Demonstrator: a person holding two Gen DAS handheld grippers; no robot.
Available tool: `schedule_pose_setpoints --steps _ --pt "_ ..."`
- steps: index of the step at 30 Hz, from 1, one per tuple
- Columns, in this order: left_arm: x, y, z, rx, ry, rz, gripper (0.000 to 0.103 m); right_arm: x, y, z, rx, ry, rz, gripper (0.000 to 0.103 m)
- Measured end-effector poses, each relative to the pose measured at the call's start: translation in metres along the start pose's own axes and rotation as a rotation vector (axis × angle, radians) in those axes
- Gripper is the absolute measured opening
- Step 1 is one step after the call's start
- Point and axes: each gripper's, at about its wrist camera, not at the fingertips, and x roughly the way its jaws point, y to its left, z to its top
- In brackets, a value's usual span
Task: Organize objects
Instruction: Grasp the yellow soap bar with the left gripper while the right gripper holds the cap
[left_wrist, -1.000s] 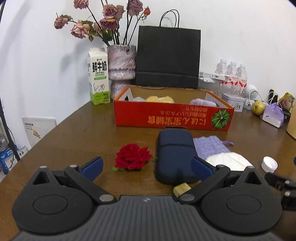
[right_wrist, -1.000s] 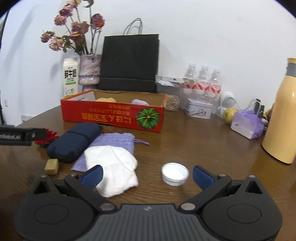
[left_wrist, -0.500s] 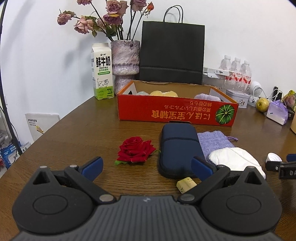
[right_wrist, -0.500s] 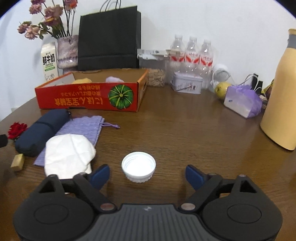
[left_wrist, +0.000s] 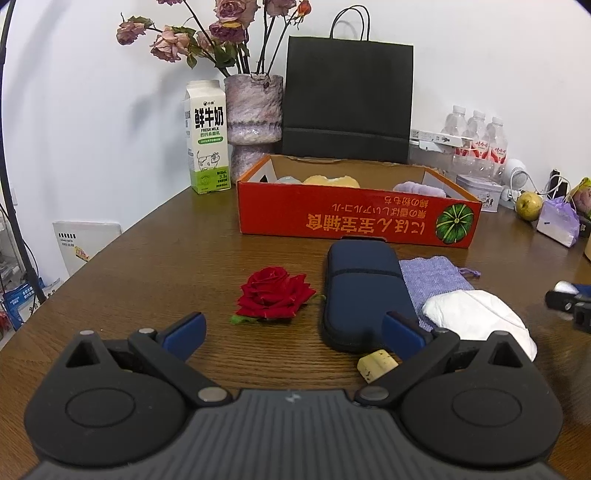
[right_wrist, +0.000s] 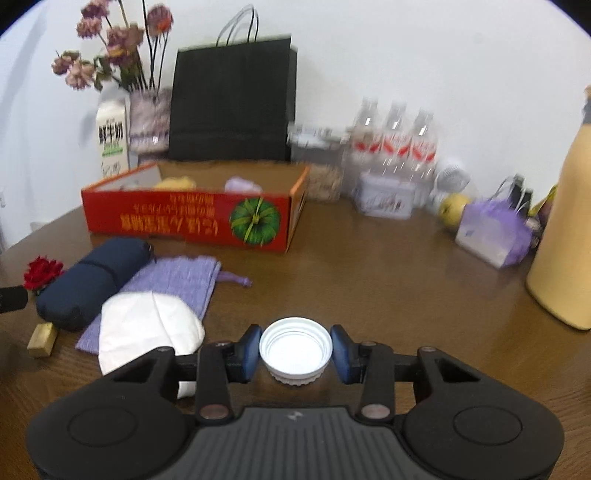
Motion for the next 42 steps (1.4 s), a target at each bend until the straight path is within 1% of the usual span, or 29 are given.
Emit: schedule_pose_setpoints --steps 2,4,10,15,18,22,26,32,37,40,41,42 --pt "0.001 0.001 0.0 -0.003 0.005 -0.004 0.103 -0.007 0.0 -0.001 0.009 -0.033 -0.01 0.039" --pt "0.0 0.001 0.0 -0.006 0.004 -0.008 0.103 -0.013 -0.001 -0.002 0.028 -0.049 0.0 0.039" --pt "0.0 0.0 -0.001 -0.002 0.005 -0.017 0.103 -0.028 0.008 -0.007 0.023 -0.076 0.001 0.039" --pt "0.002 -0.001 -0.003 0.002 0.019 -0.016 0.103 -0.037 0.013 -0.011 0.027 -0.088 0.017 0.039" --pt "0.002 -0.004 -0.005 0.013 0.027 -0.014 0.103 -0.041 0.017 -0.013 0.02 -0.097 0.013 0.039" --pt "-0.001 -0.014 -0.009 0.053 0.049 -0.025 0.103 -0.043 0.02 -0.013 0.002 -0.105 0.009 0.039" --pt "-0.001 -0.025 -0.013 0.072 0.074 -0.052 0.103 -0.045 0.022 -0.014 -0.007 -0.115 0.01 0.039" --pt "0.01 -0.034 -0.014 0.04 0.147 -0.039 0.103 -0.05 0.026 -0.015 -0.036 -0.133 0.017 0.039" --pt "0.014 -0.044 -0.015 0.035 0.162 -0.031 0.103 -0.052 0.026 -0.015 -0.033 -0.147 0.021 0.039" --pt "0.016 -0.045 -0.014 0.013 0.166 -0.024 0.098 -0.052 0.025 -0.015 -0.033 -0.148 0.023 0.039" --pt "0.016 -0.045 -0.014 0.004 0.167 -0.021 0.092 -0.052 0.025 -0.015 -0.033 -0.148 0.024 0.039" --pt "0.016 -0.045 -0.013 0.001 0.161 -0.01 0.083 -0.052 0.025 -0.015 -0.033 -0.147 0.025 0.039"
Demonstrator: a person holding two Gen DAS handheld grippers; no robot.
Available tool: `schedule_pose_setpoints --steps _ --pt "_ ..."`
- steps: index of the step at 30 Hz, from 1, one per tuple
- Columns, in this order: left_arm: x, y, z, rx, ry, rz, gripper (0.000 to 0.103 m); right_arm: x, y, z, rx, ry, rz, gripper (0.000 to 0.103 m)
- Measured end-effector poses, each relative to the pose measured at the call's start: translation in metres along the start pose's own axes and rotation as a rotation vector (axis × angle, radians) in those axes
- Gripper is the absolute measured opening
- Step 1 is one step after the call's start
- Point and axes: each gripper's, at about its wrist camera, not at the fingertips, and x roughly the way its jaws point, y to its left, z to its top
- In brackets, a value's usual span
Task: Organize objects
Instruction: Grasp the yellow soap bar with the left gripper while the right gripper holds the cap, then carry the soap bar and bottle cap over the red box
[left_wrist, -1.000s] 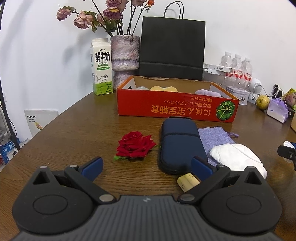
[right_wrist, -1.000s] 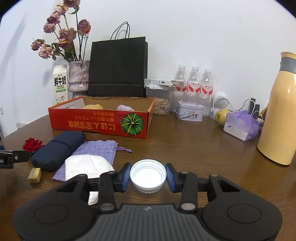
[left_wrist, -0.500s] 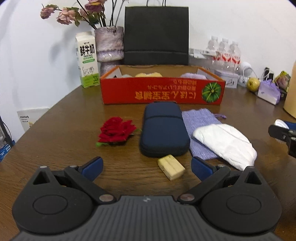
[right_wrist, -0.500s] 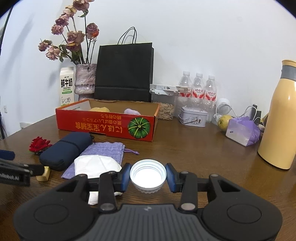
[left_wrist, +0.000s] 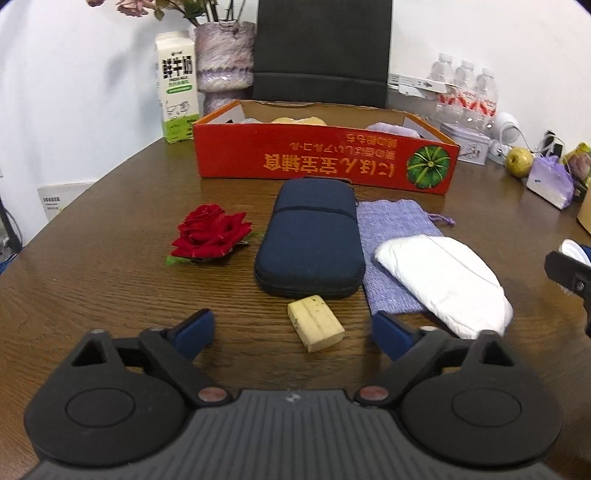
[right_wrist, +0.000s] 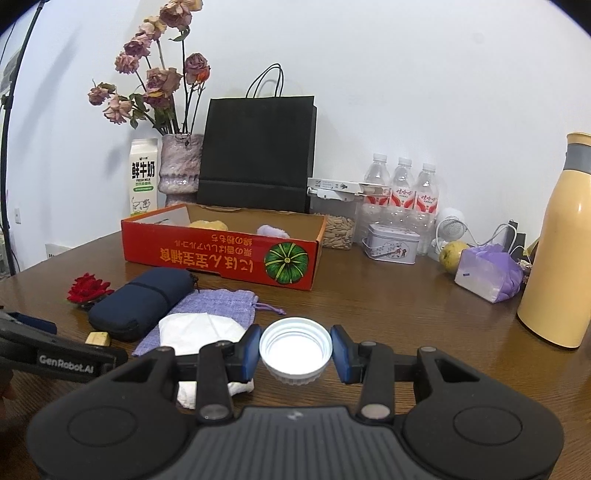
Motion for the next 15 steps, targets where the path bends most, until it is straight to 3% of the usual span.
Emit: schedule_pose_setpoints --steps 1,3,4,6,15 --pt "-0.001 0.0 0.0 -0.004 -0.009 -0.001 0.076 0.0 0.0 0.0 0.0 0.001 0.001 0.039" --pt "-0.004 0.001 0.0 -0.006 -0.029 -0.017 0.033 0.0 0.001 0.0 -0.001 0.003 0.001 0.039" --pt "-0.005 0.001 0.0 -0.005 -0.033 -0.036 0.021 0.001 0.001 0.0 0.0 0.003 0.001 0.039" --pt "-0.007 0.003 -0.001 -0.007 -0.034 -0.078 0.021 0.001 0.001 0.0 0.002 0.005 0.001 0.039" --pt "-0.015 0.008 -0.002 -0.001 -0.068 -0.074 0.021 0.002 0.001 -0.001 0.003 0.013 -0.006 0.039"
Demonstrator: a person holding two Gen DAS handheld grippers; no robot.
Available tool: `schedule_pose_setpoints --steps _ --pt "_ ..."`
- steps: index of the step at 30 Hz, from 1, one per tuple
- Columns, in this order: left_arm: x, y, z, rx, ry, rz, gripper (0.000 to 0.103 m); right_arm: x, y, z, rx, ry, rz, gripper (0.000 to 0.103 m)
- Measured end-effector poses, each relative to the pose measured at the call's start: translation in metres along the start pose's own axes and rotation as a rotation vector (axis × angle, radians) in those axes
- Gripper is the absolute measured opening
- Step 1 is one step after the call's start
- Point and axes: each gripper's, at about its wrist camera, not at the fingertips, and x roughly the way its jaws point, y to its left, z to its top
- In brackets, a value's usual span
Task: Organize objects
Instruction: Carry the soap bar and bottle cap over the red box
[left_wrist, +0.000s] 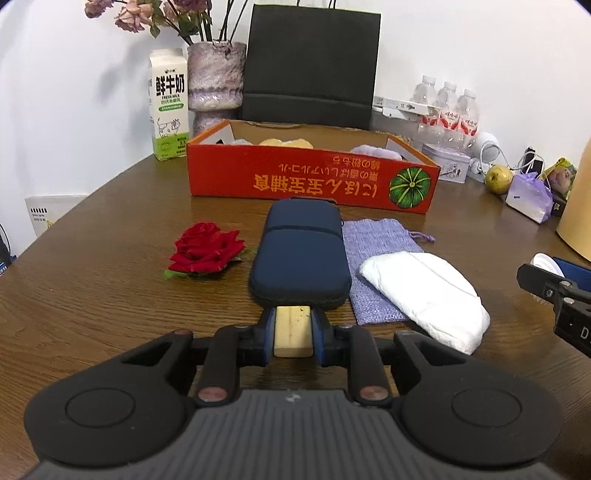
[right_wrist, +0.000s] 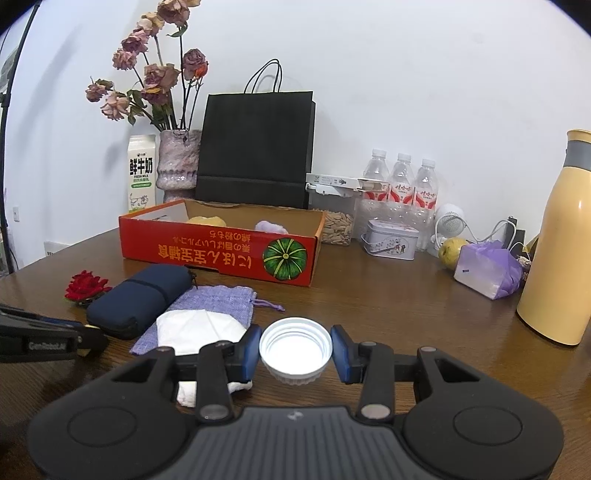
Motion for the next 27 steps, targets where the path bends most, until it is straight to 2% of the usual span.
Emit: schedule_pose_setpoints --steps 15,27 --pt "-0.02 0.006 0.009 0.024 -0.084 -0.013 0.021 -0.003 0.009 0.001 -0.006 -0.015 0.016 0.039" --pt "-0.02 0.013 0.036 0.005 -0.121 -0.034 0.021 0.004 0.035 0.031 -0.009 -0.061 0.068 0.039"
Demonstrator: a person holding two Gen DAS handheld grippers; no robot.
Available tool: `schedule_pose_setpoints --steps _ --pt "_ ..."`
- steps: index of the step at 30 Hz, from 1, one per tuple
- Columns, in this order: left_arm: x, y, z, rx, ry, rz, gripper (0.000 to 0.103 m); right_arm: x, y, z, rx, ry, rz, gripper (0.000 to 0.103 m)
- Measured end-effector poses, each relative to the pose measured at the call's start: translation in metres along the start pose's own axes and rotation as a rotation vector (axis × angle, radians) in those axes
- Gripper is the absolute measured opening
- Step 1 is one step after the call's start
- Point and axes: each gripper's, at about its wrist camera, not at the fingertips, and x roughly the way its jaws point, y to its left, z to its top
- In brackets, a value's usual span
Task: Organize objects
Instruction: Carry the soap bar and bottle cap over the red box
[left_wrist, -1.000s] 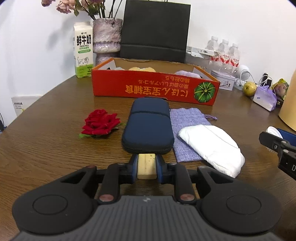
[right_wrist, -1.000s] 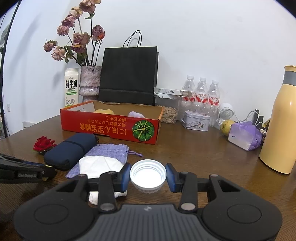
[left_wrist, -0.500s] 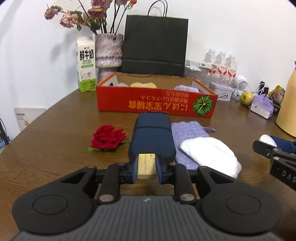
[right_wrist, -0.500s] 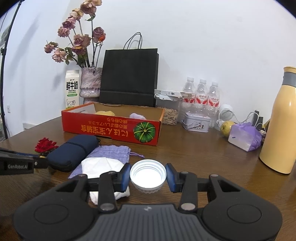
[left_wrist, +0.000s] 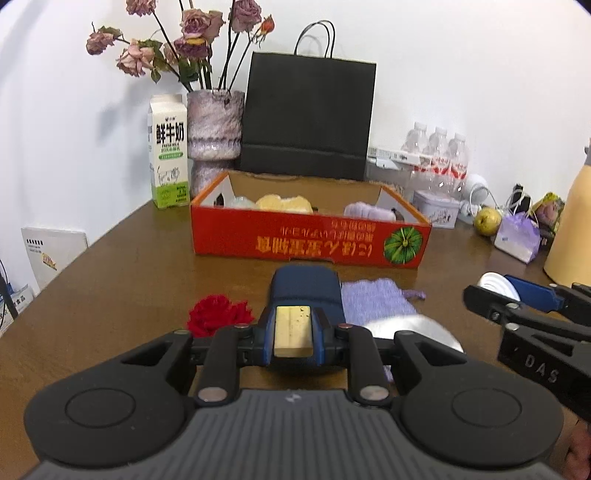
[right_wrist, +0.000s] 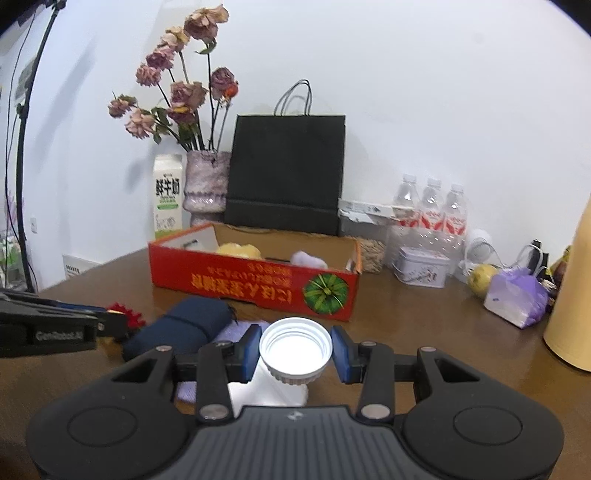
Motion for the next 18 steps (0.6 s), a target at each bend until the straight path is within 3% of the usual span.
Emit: schedule_pose_setpoints --steps 18 --pt "0.036 -0.012 0.051 -0.031 -0.069 -0.014 0.021 0.047 0.001 0.037 0.08 -0.016 0.039 0.039"
